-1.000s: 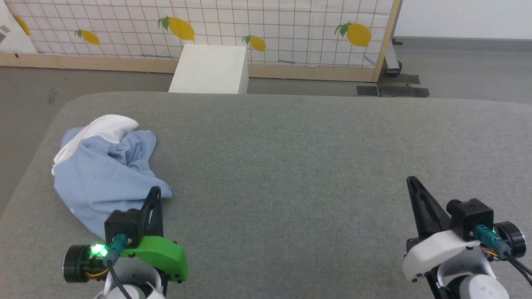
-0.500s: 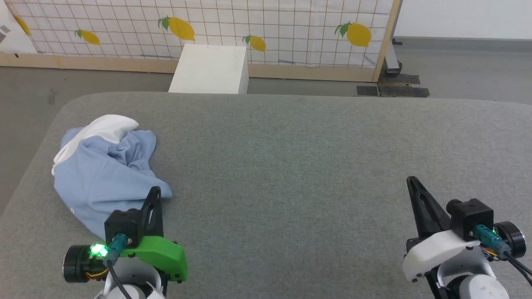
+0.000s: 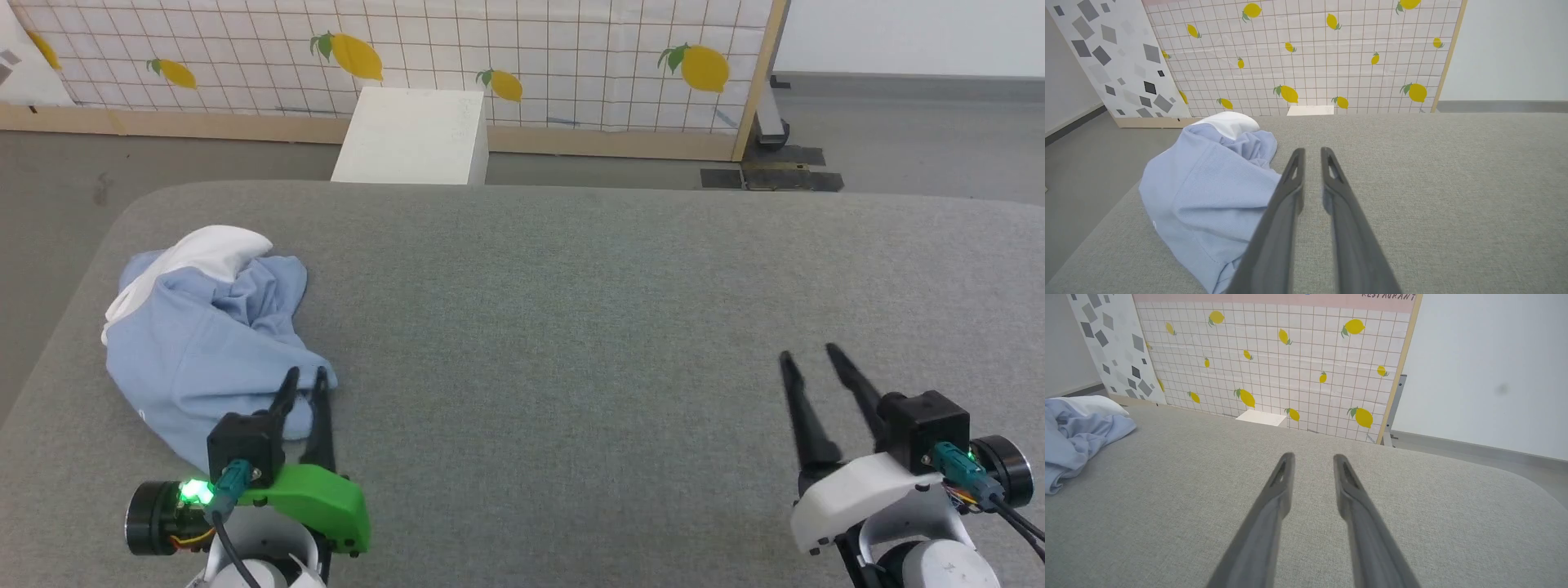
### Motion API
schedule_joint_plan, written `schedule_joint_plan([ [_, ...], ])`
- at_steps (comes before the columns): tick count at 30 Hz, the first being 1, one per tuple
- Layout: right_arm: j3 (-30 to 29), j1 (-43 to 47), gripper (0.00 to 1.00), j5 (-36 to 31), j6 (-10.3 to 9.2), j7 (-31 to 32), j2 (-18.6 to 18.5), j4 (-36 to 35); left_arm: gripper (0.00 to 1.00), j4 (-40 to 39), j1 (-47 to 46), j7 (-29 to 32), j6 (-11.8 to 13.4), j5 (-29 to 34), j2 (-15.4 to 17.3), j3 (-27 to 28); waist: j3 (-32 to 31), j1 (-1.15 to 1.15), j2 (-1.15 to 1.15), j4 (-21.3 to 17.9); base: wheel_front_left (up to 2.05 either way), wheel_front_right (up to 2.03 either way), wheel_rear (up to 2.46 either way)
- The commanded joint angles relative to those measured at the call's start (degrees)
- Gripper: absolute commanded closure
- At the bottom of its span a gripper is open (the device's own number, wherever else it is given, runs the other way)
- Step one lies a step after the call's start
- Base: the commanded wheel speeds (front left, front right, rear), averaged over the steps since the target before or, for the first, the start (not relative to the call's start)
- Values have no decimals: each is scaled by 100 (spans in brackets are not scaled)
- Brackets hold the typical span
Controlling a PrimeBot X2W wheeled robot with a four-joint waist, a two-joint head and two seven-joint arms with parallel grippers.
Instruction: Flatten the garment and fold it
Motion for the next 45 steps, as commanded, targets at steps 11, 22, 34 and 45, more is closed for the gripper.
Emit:
schedule_joint_plan([
  [11,-46,68,0,196,-1,-146,2,110,0,168,-37,-145,81,-144,-3,-93,10,0,0,38,0,0,0],
  [22,-56,102,0,345,-2,-277,2,183,0,254,-67,-275,170,-261,-6,-124,53,0,0,270,0,0,0],
  [34,-27,132,0,460,-2,-419,3,270,0,297,-48,-416,308,-432,-9,-121,105,0,0,682,0,0,0],
  [45,7,185,0,570,-3,-546,3,393,0,329,-40,-544,414,-572,-12,-115,125,0,0,1073,0,0,0],
])
